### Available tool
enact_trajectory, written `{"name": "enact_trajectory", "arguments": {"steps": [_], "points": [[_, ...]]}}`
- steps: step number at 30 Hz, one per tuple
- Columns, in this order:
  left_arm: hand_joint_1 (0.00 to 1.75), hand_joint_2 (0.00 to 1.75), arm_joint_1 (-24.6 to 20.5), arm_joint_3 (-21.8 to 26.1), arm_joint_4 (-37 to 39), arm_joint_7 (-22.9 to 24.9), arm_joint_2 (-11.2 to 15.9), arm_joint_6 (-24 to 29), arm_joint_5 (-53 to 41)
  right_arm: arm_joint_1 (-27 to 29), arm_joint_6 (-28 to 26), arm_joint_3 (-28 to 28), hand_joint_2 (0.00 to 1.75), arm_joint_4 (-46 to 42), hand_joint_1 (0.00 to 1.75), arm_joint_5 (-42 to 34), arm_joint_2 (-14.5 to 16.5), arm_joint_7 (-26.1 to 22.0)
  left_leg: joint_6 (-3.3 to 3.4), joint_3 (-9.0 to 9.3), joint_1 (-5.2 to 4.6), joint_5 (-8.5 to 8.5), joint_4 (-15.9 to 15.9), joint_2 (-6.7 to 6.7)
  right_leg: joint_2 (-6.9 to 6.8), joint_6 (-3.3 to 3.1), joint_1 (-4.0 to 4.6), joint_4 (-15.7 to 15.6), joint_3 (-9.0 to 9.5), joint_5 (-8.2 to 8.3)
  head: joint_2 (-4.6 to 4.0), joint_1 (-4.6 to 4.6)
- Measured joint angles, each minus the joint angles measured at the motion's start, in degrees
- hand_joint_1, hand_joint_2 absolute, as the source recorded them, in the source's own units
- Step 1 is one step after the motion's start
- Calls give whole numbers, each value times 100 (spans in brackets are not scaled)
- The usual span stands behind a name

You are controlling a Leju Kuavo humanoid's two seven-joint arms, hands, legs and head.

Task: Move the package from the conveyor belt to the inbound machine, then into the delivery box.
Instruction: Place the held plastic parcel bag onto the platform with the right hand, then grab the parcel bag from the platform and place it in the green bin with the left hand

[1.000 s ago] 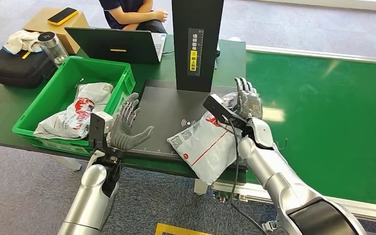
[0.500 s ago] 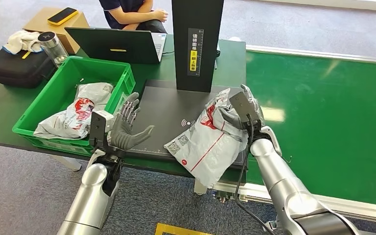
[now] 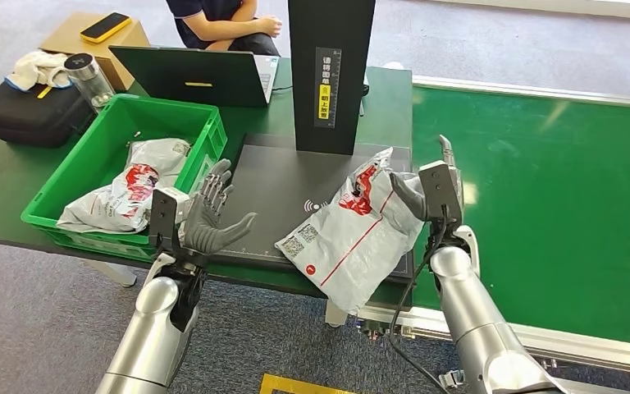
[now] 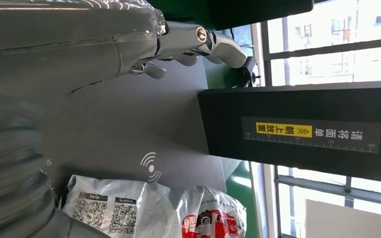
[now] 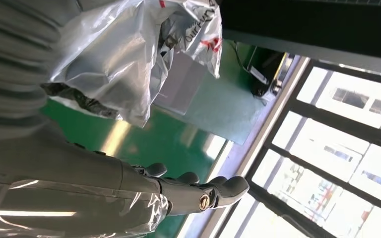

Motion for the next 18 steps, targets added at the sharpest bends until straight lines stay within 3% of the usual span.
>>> {"name": "enact_trajectory", "arguments": {"steps": [5, 10, 18], "points": [[0, 175, 81, 10, -69, 2, 9, 7, 10, 361, -225, 116, 175, -525, 0, -314, -117, 84, 0, 0, 0, 0, 0, 0, 0, 0, 0, -1, 0, 0, 0, 0], [0, 175, 293, 92, -344, 28, 33, -28, 142, 1135, -78, 108, 175, -1539, 0, -827, -238, 234, 2, -3, 0, -4, -1, -4, -3, 0, 1, -2, -3, -6, 0, -1], [0, 175, 545, 160, -710, 105, 45, -169, 228, 2913, 1094, -453, 175, -3552, 0, -1714, -251, 230, 10, -9, 0, -12, -2, -13, -10, 2, 0, -2, -4, -15, 0, 1]]}}
